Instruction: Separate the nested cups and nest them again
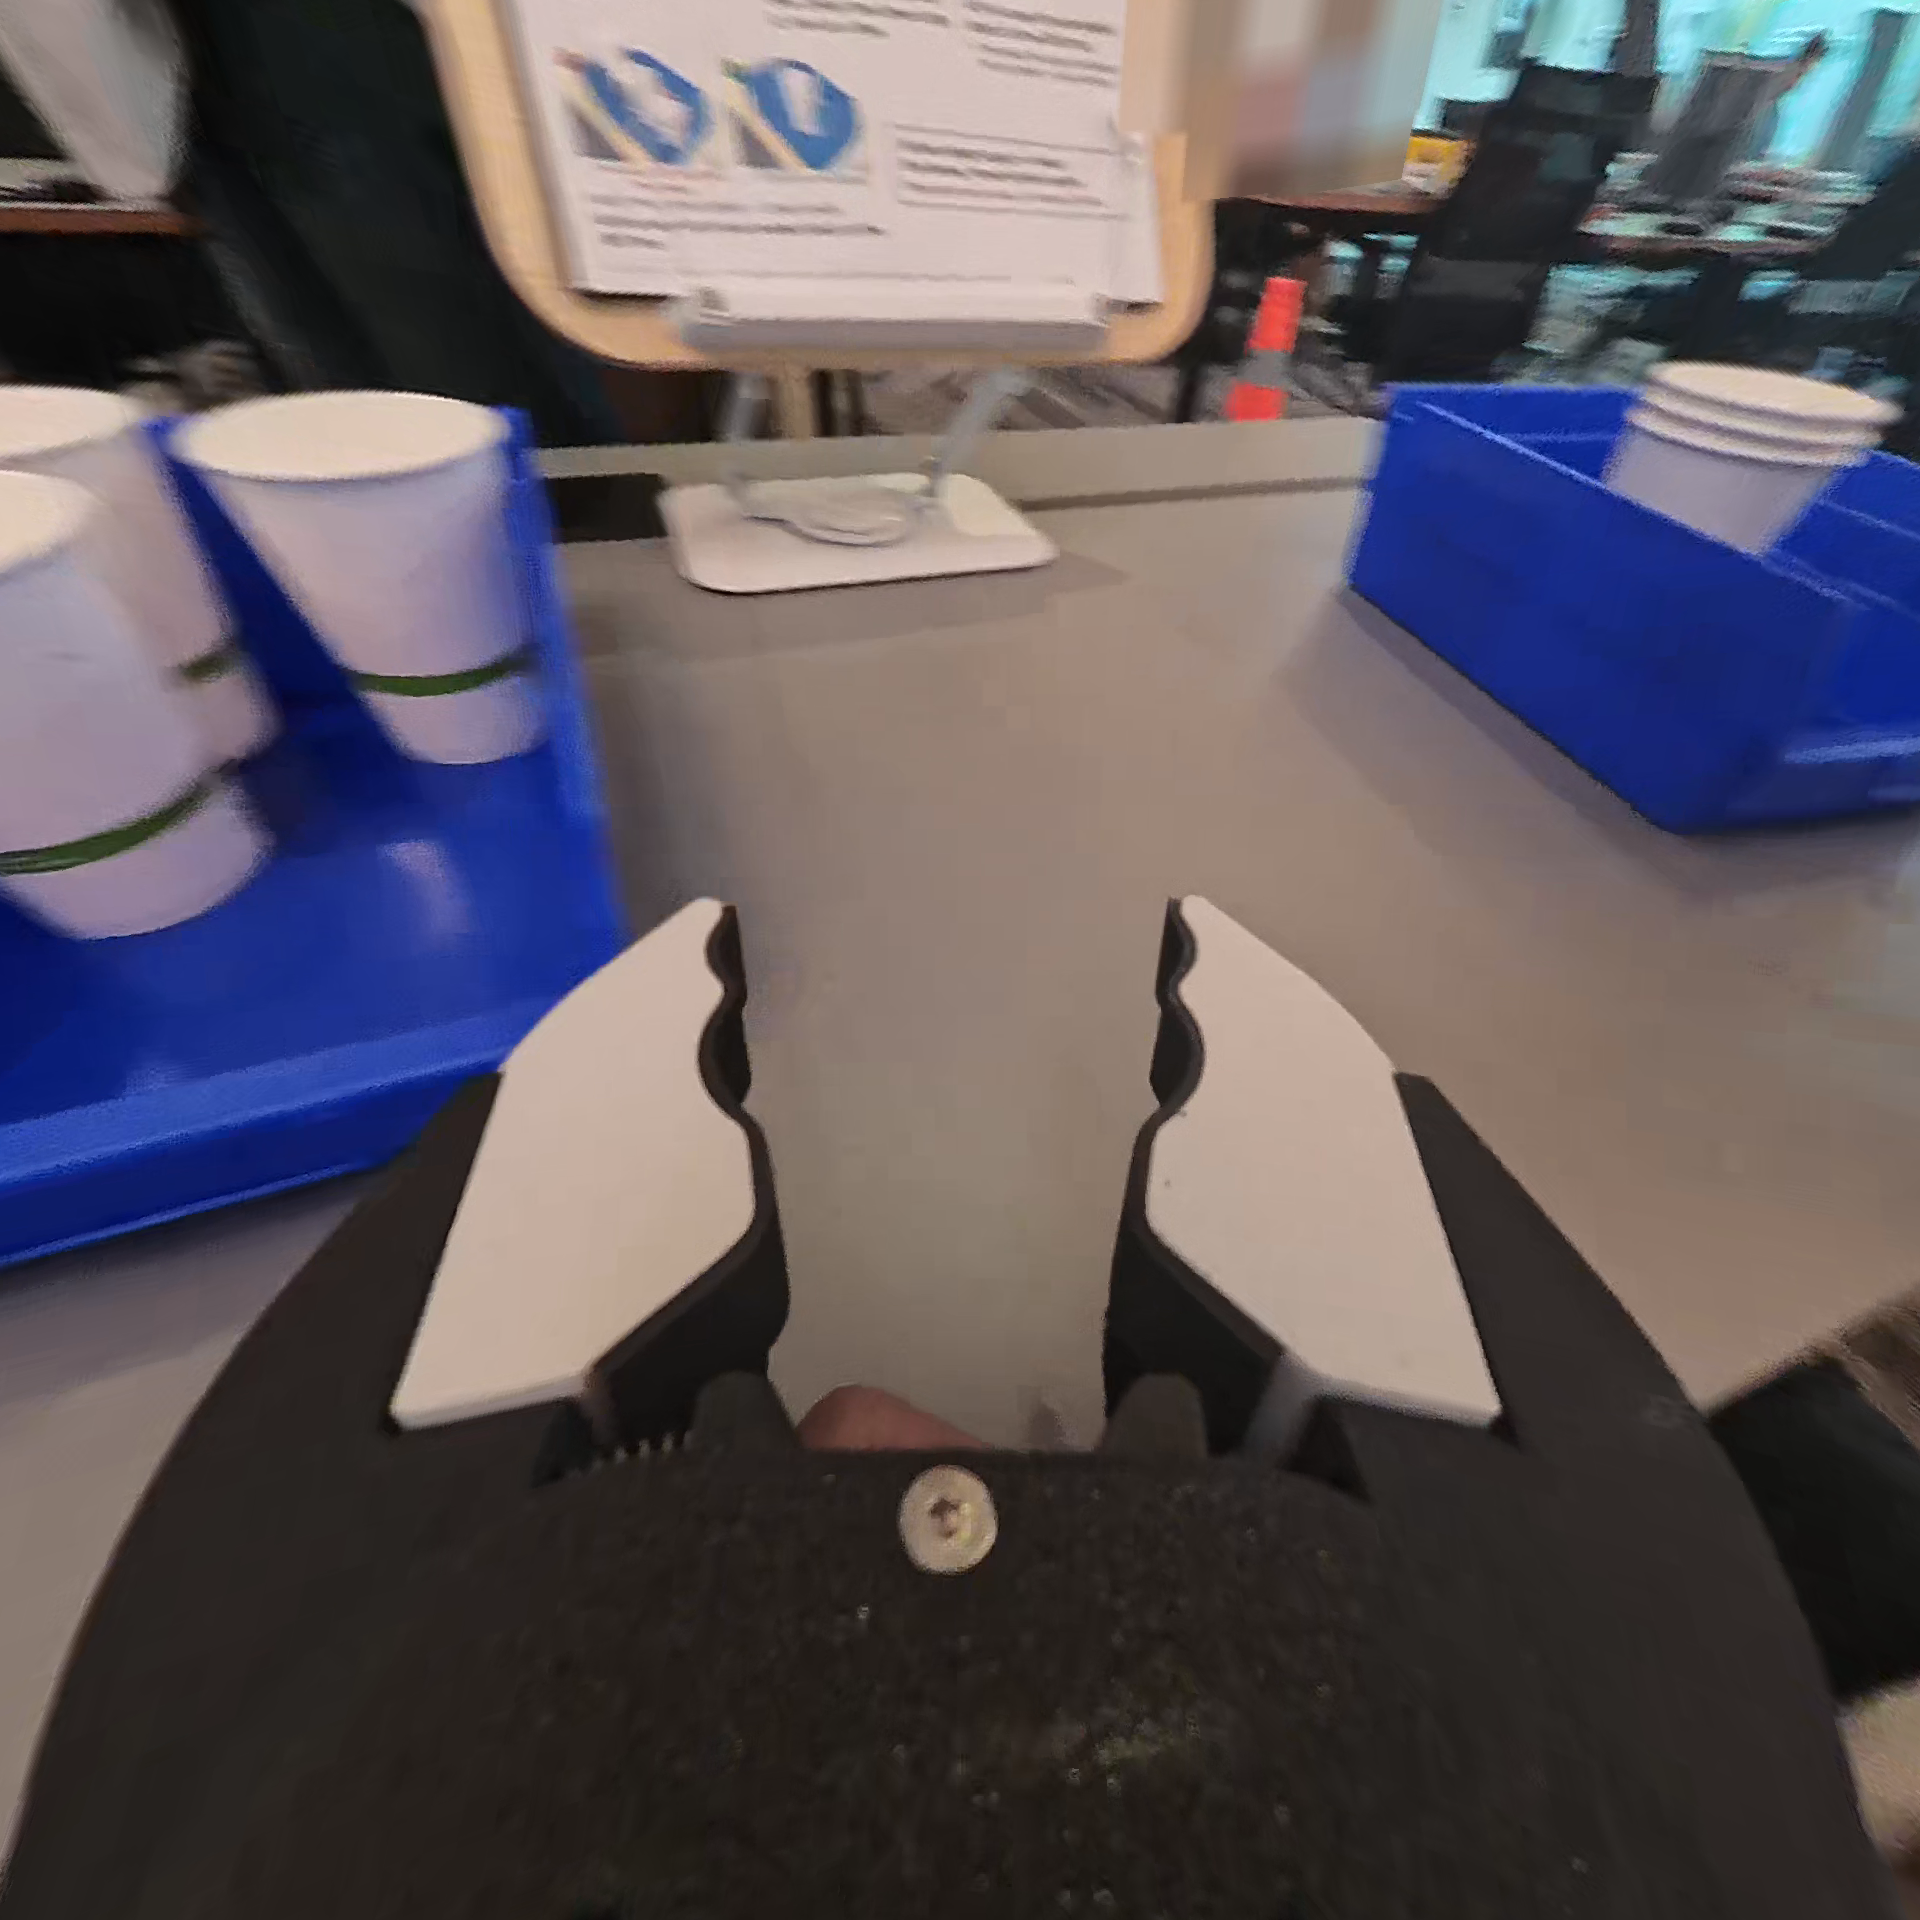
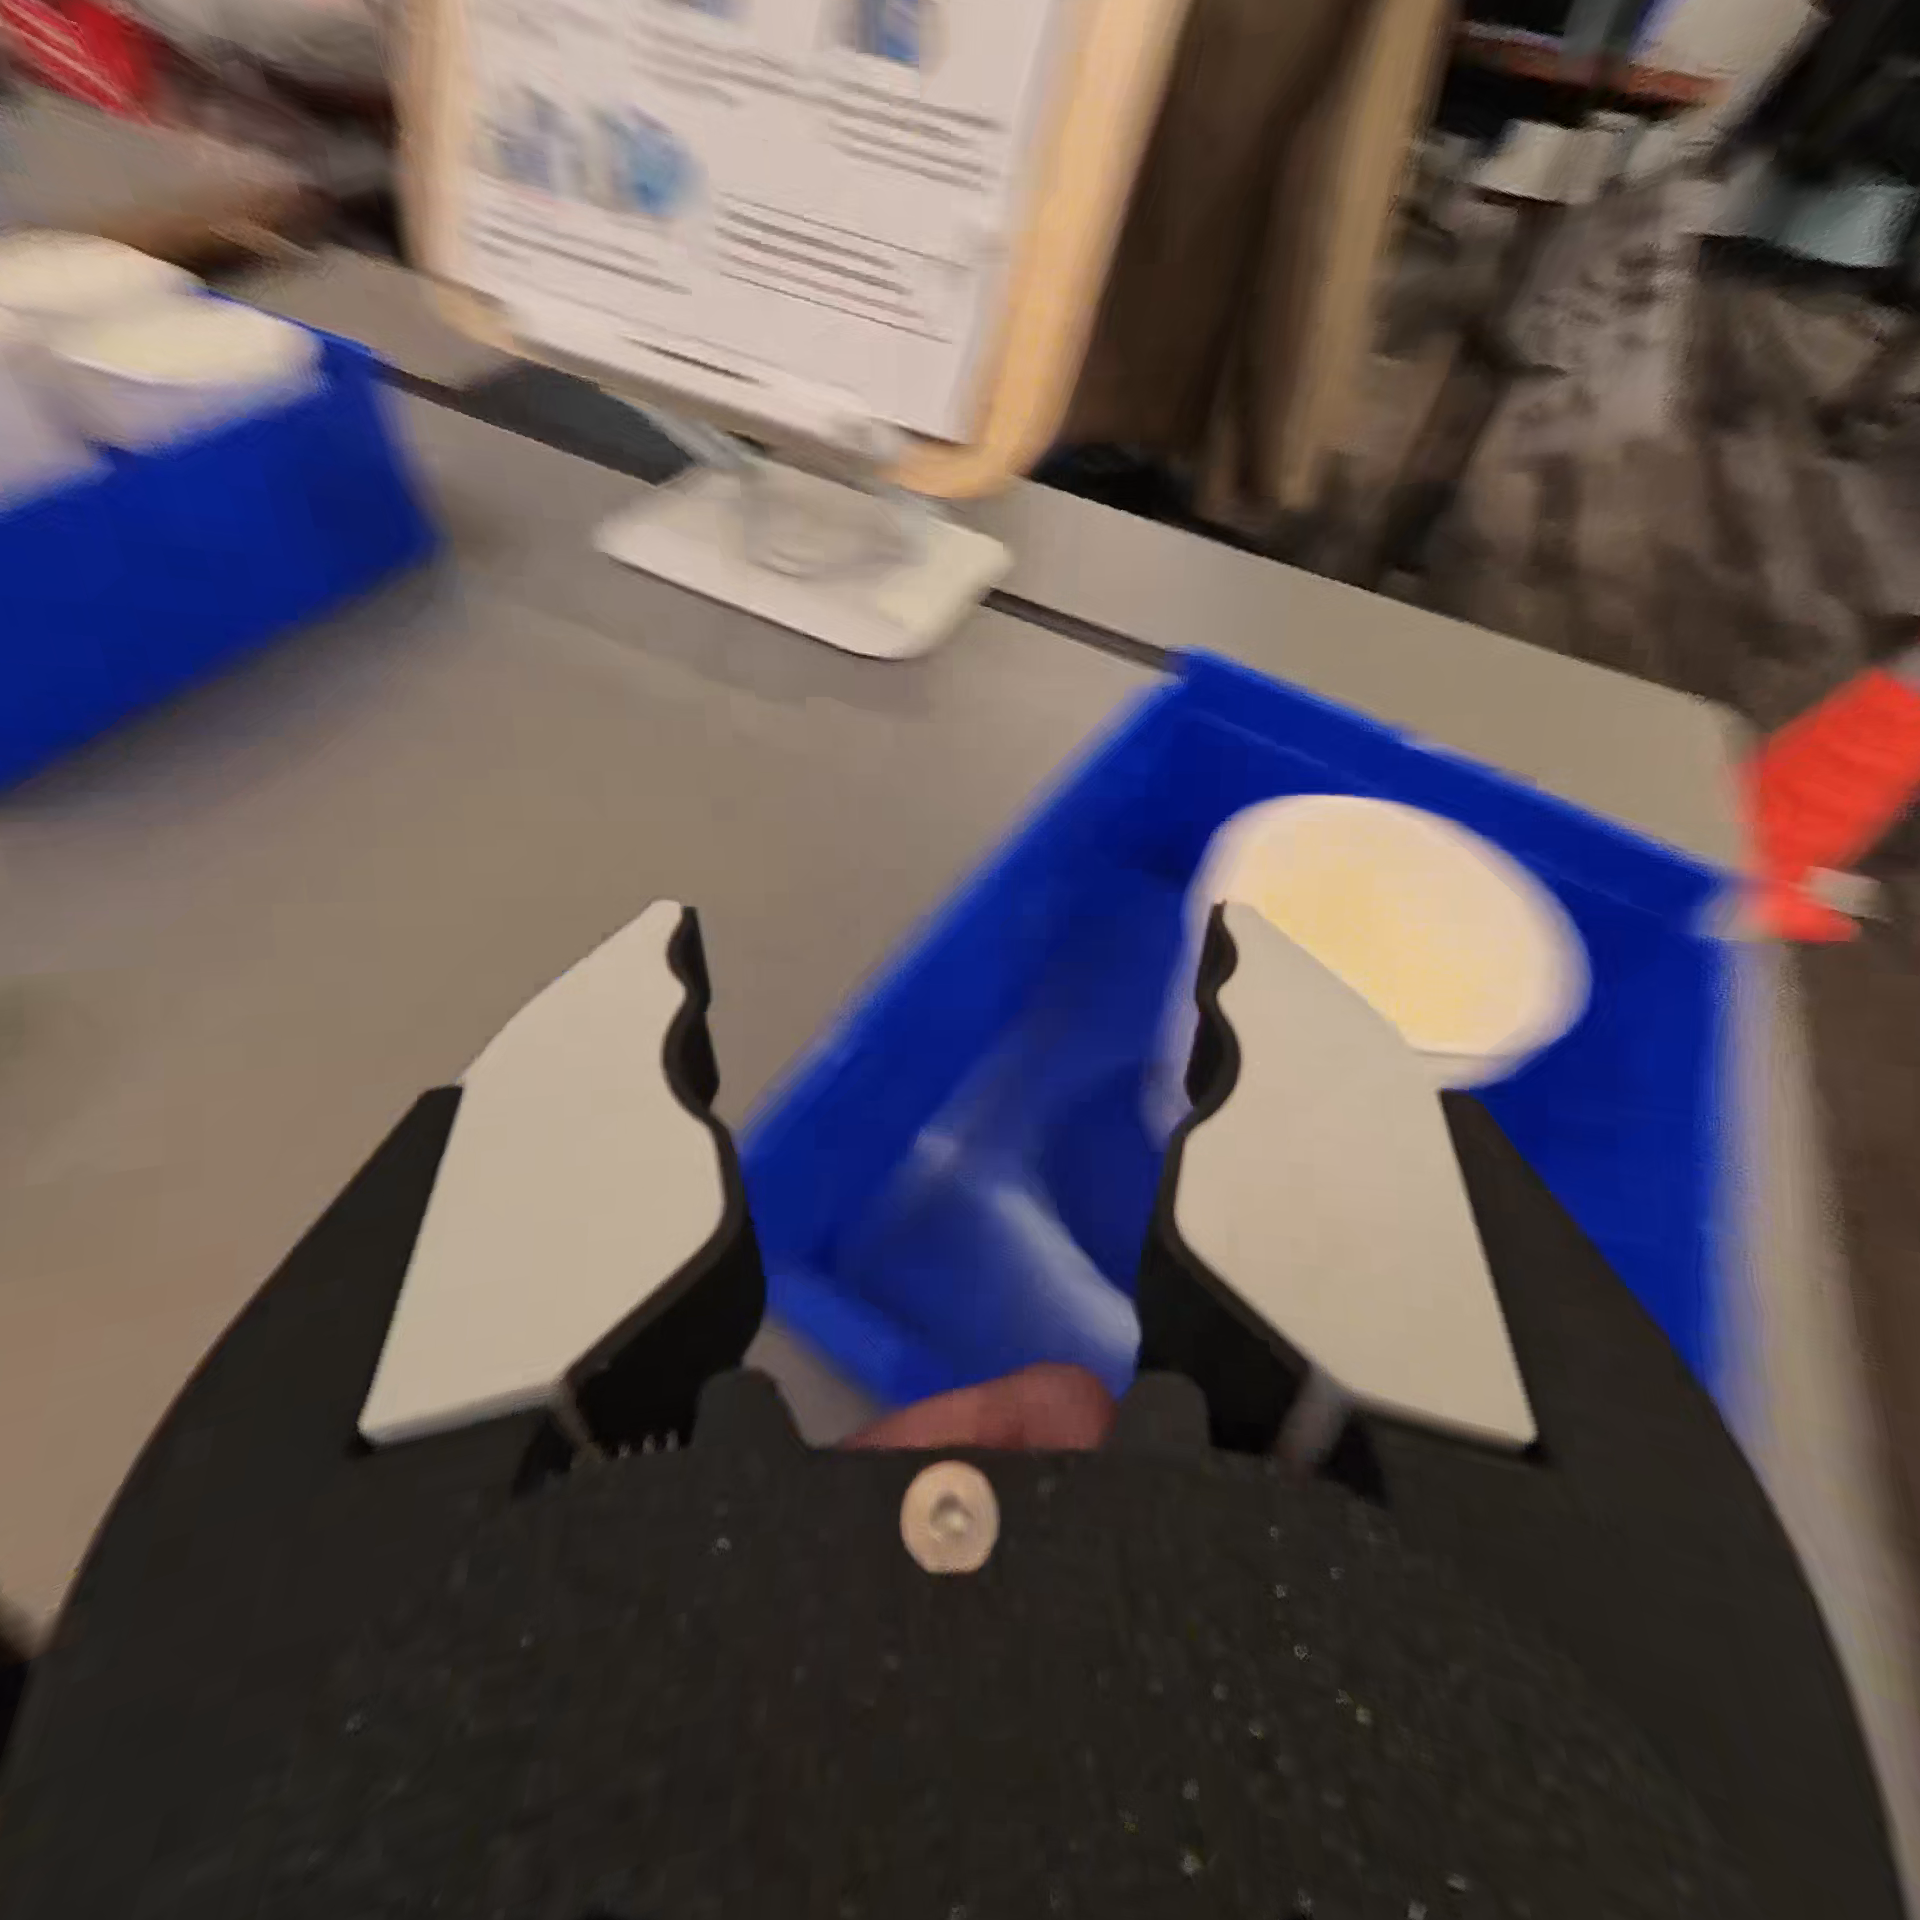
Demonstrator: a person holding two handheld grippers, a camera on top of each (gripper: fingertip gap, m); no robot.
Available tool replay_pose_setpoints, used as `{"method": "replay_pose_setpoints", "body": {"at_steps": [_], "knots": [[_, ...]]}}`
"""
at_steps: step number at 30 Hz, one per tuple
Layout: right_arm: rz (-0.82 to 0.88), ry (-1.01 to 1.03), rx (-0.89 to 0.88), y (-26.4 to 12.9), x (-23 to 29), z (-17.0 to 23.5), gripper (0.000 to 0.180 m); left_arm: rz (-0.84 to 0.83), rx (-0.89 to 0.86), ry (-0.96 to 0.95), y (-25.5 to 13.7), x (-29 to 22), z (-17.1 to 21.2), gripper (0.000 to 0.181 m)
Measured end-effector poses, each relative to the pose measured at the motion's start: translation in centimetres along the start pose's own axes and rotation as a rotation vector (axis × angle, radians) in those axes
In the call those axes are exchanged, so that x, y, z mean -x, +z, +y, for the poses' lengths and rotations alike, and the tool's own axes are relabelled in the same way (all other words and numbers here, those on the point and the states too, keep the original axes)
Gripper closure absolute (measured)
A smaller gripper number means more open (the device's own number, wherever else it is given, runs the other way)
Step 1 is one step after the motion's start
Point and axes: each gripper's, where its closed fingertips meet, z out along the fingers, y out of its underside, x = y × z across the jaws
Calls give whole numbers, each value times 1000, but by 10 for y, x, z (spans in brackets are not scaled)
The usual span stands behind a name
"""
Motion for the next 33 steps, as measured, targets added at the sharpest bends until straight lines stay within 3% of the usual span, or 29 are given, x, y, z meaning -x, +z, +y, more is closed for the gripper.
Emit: {"method": "replay_pose_setpoints", "body": {"at_steps": [5, 10, 16, 21, 24, 33], "knots": [[-491, 164, 3, 4, 178, 43, 91, -361, -5, -84, -14, 124, -28, 100], [-688, 193, 75, 5, 253, 68, 93, -523, 118, -174, 23, 200, -40, 85], [-717, 186, 62, -6, 248, 67, 95, -583, 285, -302, 81, 240, -20, 81], [-698, 220, 53, -11, 220, 69, 97, -619, 414, -385, 101, 255, 4, 84], [-680, 241, 49, -13, 205, 71, 98, -638, 422, -370, 105, 259, 3, 102], [-612, 247, 11, -22, 171, 69, 101, -496, 363, -279, 71, 227, -4, 106]]}}
